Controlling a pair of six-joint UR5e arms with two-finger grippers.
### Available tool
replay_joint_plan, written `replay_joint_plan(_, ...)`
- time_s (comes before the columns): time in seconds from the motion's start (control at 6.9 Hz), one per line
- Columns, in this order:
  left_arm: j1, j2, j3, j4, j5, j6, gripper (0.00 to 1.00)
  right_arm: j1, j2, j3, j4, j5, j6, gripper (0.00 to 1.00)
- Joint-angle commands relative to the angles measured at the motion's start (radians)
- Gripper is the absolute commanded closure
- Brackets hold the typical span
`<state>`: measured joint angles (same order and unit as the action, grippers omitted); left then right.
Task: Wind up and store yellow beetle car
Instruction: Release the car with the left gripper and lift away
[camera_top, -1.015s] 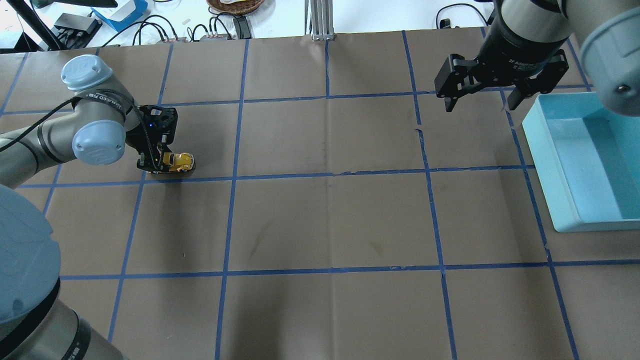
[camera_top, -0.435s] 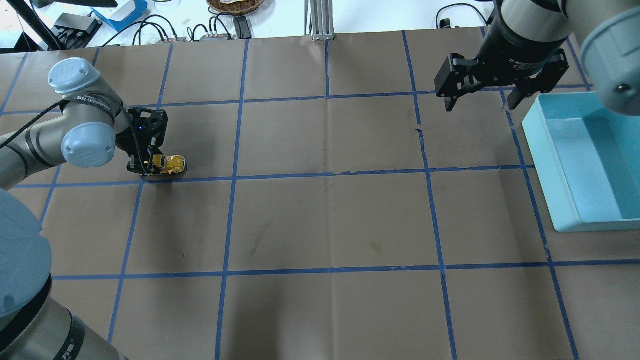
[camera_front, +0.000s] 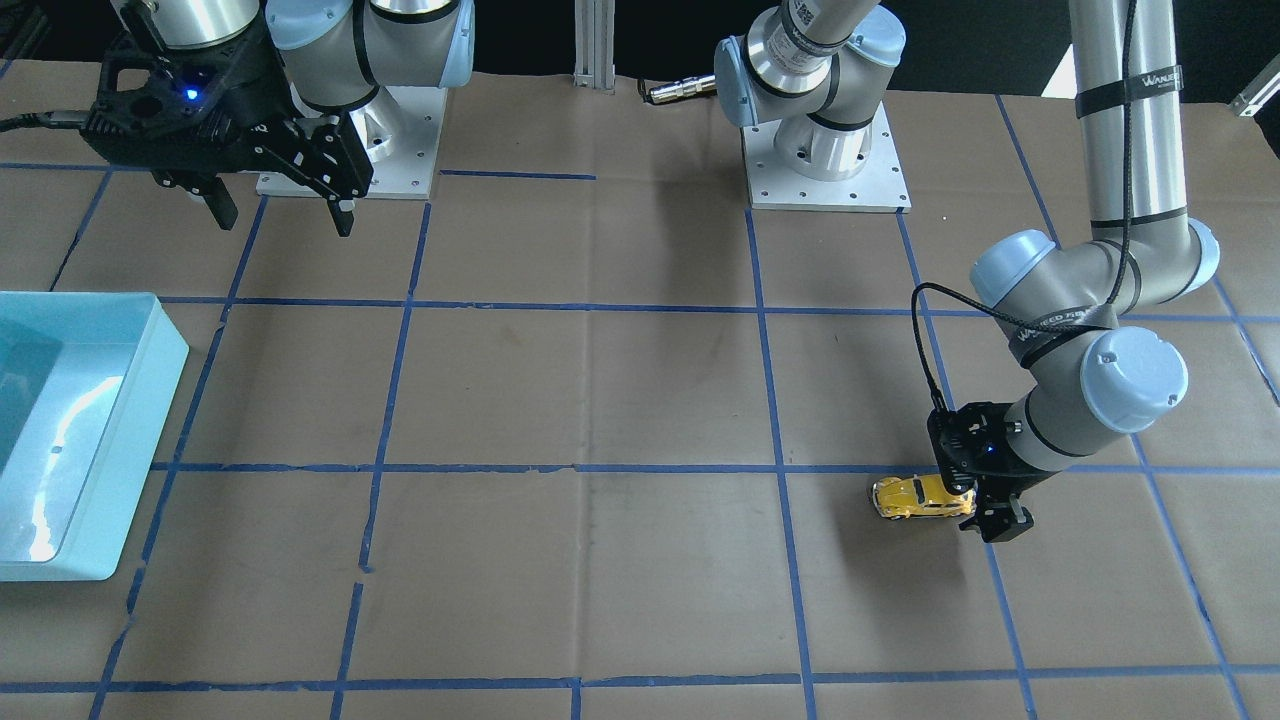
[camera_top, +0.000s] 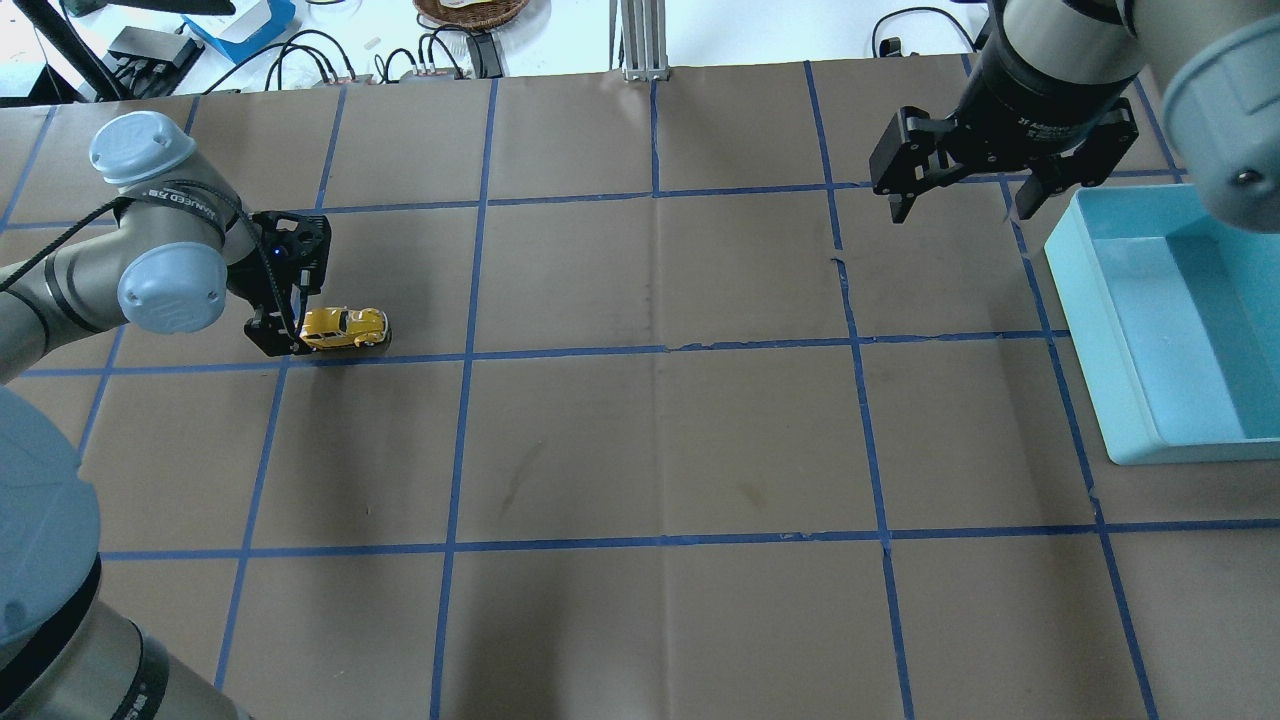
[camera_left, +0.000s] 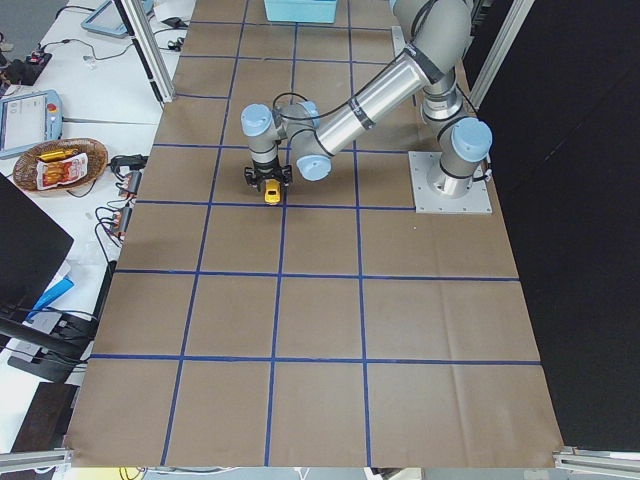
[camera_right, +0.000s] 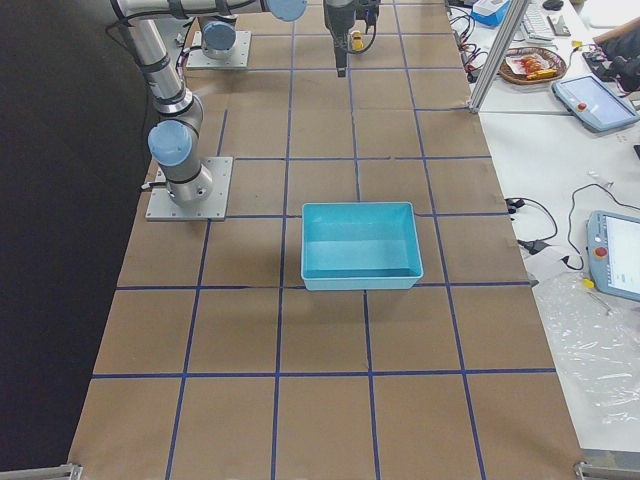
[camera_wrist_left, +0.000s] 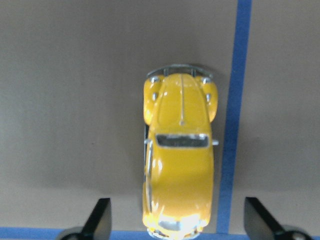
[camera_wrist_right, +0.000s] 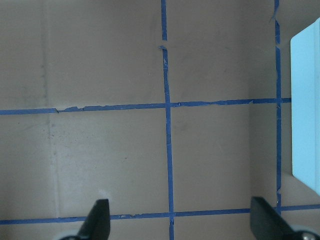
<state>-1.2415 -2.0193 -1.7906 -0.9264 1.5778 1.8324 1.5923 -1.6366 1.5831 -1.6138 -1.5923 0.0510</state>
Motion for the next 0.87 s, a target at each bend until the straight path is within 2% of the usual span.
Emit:
replay_joint_plan(0.0, 0.004, 0.043, 0.011, -0.008, 0.004, -0.027, 0.00, 0.000, 0.000, 0.000, 0.000, 0.000, 0.000, 0.01)
replay_joint_plan(0.15, 0.013, 0.088, 0.011, -0.011, 0.001, -0.088, 0.00, 0.002, 0.000, 0.000, 0.000, 0.000, 0.001, 0.01)
replay_joint_plan(0.44, 0.010, 0.175, 0.013, -0.012, -0.002, -0.392, 0.00, 0.000, 0.001, 0.000, 0.000, 0.000, 0.001, 0.01)
replay_joint_plan(0.73, -0.021, 0.235, 0.011, -0.023, -0.101, -0.793, 0.00, 0.002, 0.004, -0.003, 0.000, -0.002, 0.001, 0.01)
